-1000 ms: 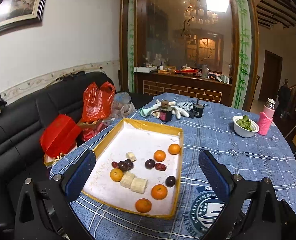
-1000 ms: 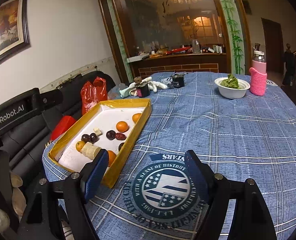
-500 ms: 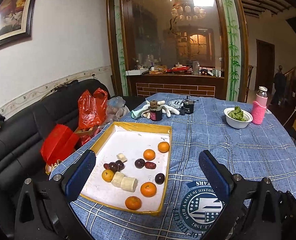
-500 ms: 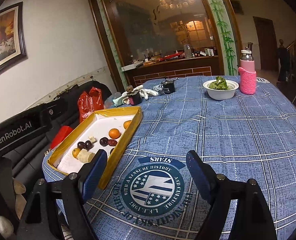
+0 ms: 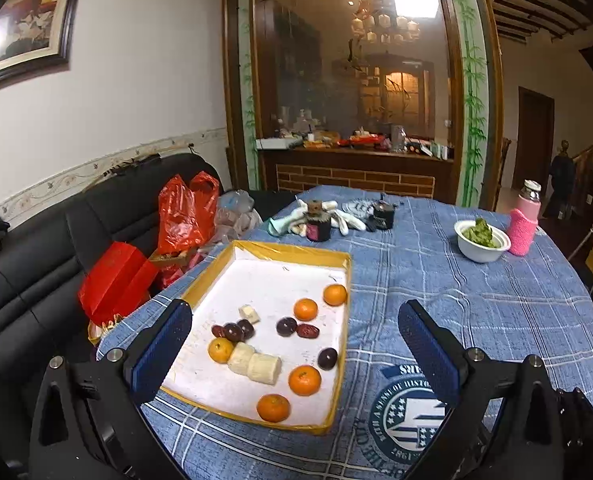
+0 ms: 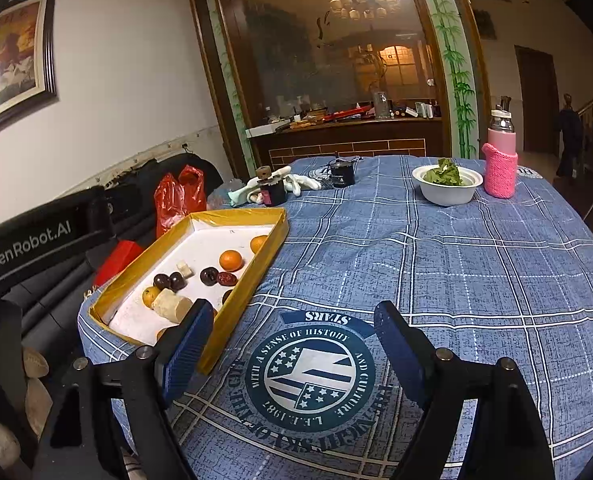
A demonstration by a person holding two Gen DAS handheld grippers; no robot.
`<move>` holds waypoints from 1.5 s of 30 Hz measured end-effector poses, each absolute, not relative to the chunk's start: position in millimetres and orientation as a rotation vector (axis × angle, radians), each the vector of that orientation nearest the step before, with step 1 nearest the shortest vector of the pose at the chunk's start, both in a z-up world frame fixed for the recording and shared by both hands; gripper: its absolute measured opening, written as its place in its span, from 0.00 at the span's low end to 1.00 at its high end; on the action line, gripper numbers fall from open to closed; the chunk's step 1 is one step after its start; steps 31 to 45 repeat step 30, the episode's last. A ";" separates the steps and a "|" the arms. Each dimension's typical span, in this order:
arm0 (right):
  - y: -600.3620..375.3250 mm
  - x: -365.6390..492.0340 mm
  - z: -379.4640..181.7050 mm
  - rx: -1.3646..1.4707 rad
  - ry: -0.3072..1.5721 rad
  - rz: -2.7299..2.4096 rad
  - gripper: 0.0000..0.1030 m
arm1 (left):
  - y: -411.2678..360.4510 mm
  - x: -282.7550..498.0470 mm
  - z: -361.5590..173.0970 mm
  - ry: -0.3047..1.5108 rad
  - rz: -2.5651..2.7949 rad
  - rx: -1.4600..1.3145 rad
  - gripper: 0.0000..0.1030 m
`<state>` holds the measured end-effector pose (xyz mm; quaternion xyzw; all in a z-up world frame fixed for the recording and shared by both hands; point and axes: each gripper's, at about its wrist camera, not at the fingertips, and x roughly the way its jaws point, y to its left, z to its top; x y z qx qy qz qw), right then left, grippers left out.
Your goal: Organize fruits
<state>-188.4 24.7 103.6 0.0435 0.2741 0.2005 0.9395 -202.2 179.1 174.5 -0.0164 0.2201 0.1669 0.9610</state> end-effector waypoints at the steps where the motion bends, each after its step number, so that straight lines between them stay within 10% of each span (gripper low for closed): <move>1: 25.9 -188.6 103.8 0.084 0.557 0.409 0.84 | 179.7 -206.2 176.3 0.423 0.358 -0.031 1.00; 45: 69.5 -180.0 120.2 -0.043 0.549 0.437 0.89 | 216.4 -184.6 161.3 0.493 0.249 -0.112 1.00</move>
